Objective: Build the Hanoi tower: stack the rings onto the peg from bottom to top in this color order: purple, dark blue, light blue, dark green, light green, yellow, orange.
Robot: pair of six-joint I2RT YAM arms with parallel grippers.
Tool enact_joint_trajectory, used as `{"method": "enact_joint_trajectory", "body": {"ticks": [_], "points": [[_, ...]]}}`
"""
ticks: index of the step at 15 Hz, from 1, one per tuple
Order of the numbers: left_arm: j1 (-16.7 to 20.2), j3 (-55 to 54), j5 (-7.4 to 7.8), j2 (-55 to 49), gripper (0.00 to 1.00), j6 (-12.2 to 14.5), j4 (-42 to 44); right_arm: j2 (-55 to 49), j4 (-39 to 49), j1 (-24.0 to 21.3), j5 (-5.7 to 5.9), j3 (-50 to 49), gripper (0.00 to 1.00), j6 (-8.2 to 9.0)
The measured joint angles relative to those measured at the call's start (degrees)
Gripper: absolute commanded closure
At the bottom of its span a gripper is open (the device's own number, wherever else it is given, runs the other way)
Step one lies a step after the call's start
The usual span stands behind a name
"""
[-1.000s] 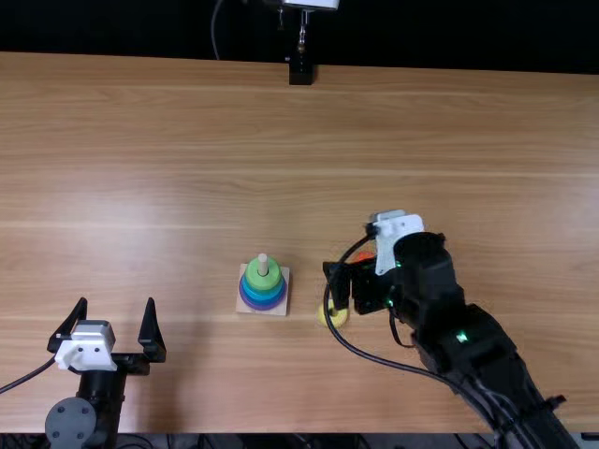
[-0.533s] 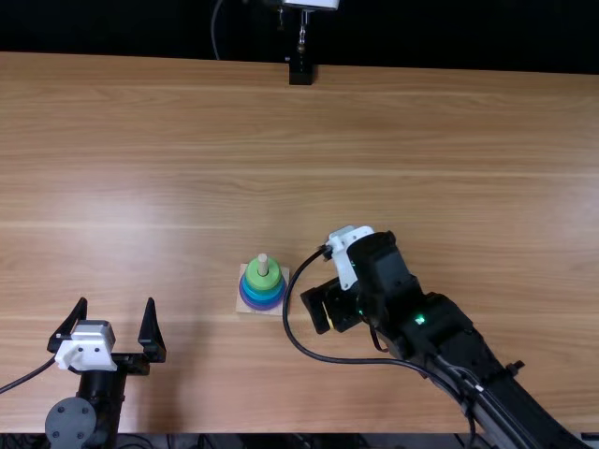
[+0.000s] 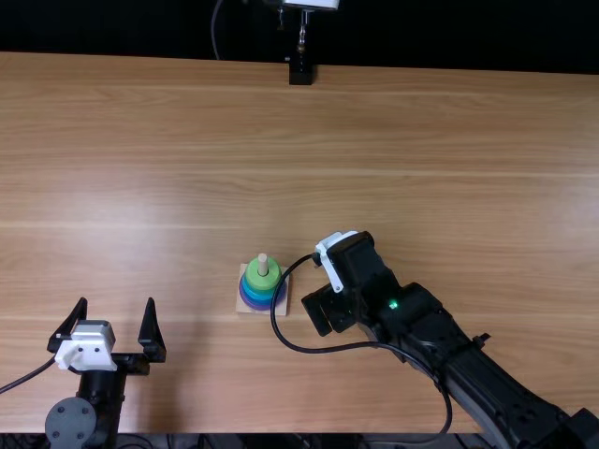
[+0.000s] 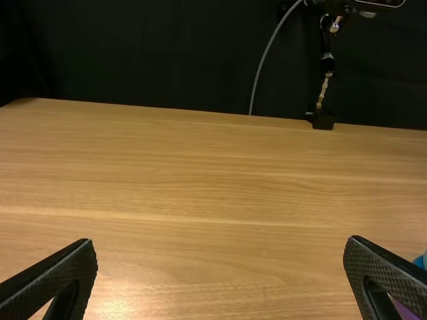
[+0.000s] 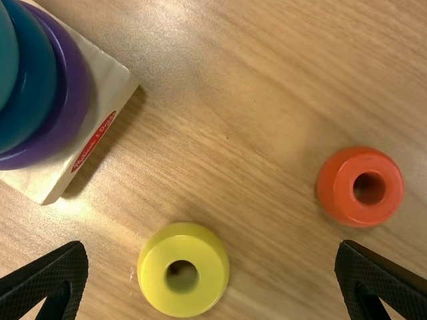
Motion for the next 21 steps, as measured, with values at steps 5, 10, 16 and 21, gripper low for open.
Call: {"method": "enact_joint_trajectory", "body": {"ticks": [5, 10, 16, 21], "points": [[0.02, 0.0, 0.0, 0.0, 0.0, 0.0, 0.0, 3.67, -0.11, 0.0, -1.95, 0.0, 0.0, 0.0], [0.02, 0.0, 0.02, 0.0, 0.0, -0.07, -0.02, 4.39, -0.02, 0.02, -2.62, -0.66, 0.0, 0.0], [0.02, 0.0, 0.02, 0.0, 0.0, -0.02, 0.02, 4.39, -0.13, 2.91, -2.97, -1.03, 0.0, 0.02], [0.0, 0.0, -0.02, 0.0, 0.0, 0.0, -0.02, 7.41, -0.11, 2.91, -2.97, -1.07, 0.0, 0.02]]}}
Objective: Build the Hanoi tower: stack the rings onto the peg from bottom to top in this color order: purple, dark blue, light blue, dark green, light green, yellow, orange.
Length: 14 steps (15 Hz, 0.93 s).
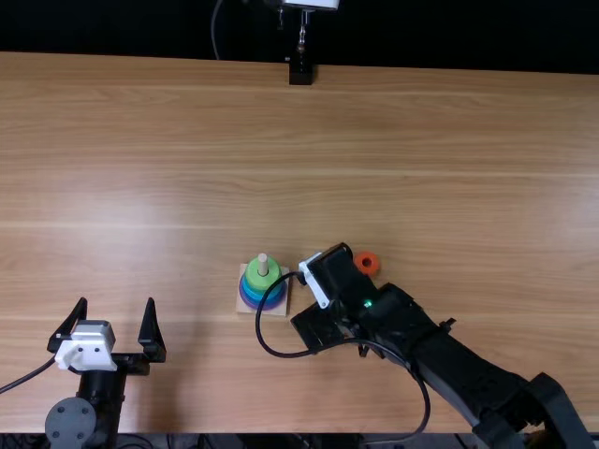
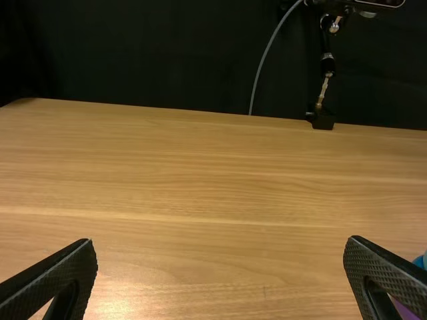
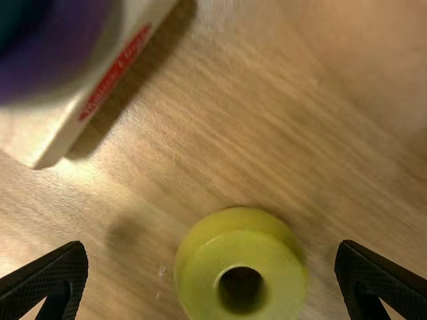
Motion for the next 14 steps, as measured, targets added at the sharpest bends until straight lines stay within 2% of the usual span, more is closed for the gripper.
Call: {"method": "enact_joint_trajectory", "body": {"ticks": [5, 8, 10, 12, 14], "points": [[0.0, 0.0, 0.02, 0.0, 0.0, -0.04, 0.02, 0.04, -0.07, 0.0, 0.0, -0.15, 0.0, 0.02], [0.0, 0.0, 0.02, 0.0, 0.0, -0.04, 0.04, 0.04, -0.02, 0.0, -0.02, -0.15, 0.57, 0.0], [0.02, 0.02, 0.02, 0.0, 0.0, -0.04, 0.02, 0.04, -0.02, 0.0, -0.02, -0.46, 0.88, 0.02], [0.0, 0.0, 0.04, 0.0, 0.0, -0.04, 0.02, 0.04, -0.02, 0.0, 0.0, -0.7, 1.0, -0.02], [0.02, 0.0, 0.04, 0.0, 0.0, -0.02, 0.04, 0.04, 0.09, -0.02, 0.0, -0.7, 1.0, 0.0]]}}
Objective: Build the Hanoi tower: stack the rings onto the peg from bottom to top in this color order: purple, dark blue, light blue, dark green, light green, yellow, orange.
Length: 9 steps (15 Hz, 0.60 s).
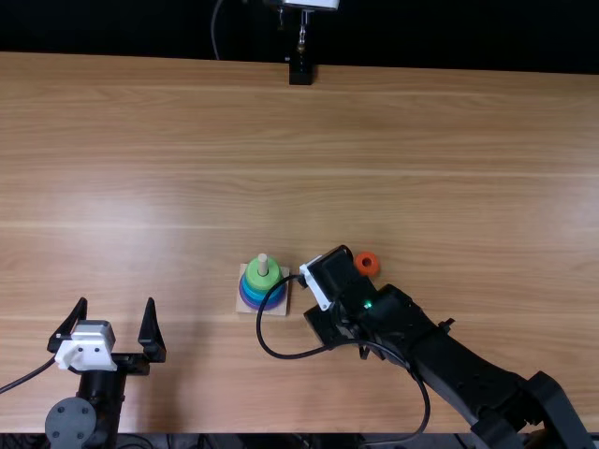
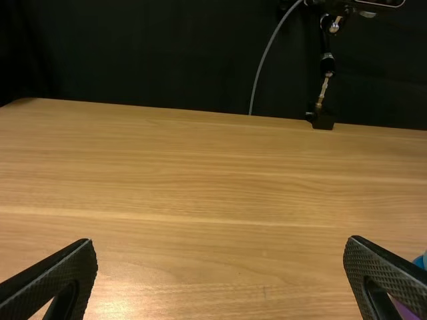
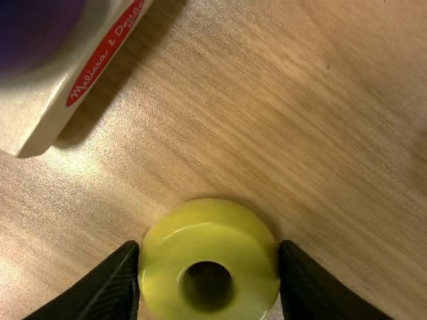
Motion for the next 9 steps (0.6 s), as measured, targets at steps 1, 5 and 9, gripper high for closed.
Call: {"method": "enact_joint_trajectory", "body": {"ticks": [1, 5, 9], "points": [[0.0, 0.0, -0.04, 0.0, 0.0, -0.02, 0.0, -0.02, 0.0, 0.02, -0.04, 0.0, 1.0, 0.0], [0.0, 0.0, -0.02, 0.0, 0.0, 0.0, 0.0, 0.0, -3.28, -0.02, 0.0, 0.98, 1.0, 0.0], [-0.02, 0.0, -0.02, 0.0, 0.0, -0.02, -0.02, 0.0, -19.47, -0.02, 0.0, 10.67, 1.0, -0.02]]}}
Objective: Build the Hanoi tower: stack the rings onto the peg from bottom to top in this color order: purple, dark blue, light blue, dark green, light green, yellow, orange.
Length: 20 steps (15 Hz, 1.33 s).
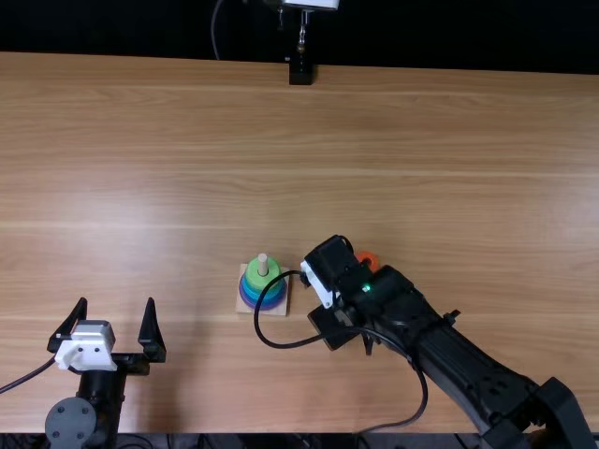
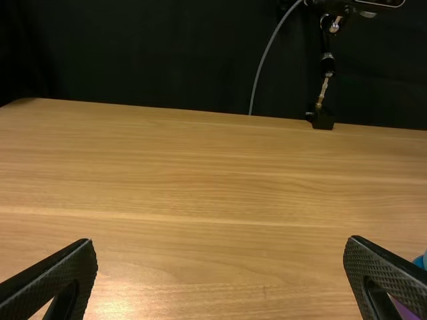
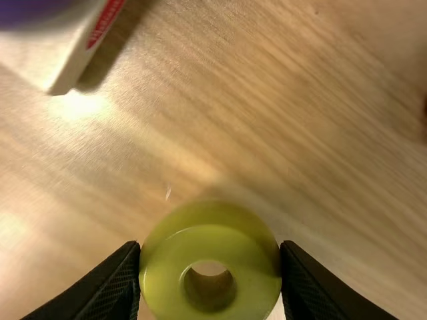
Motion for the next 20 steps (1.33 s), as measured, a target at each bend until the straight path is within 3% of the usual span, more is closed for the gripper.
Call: {"method": "enact_joint_trajectory", "body": {"ticks": [13, 20], "points": [[0.02, 0.0, 0.02, 0.0, 0.0, 0.0, 0.0, 0.0, -21.53, 0.0, 0.04, 31.47, 1.0, -0.22], [0.0, 0.0, -0.02, 0.0, 0.0, 0.02, 0.02, 0.0, -22.58, 0.07, 0.22, 43.19, 1.0, -0.15]]}}
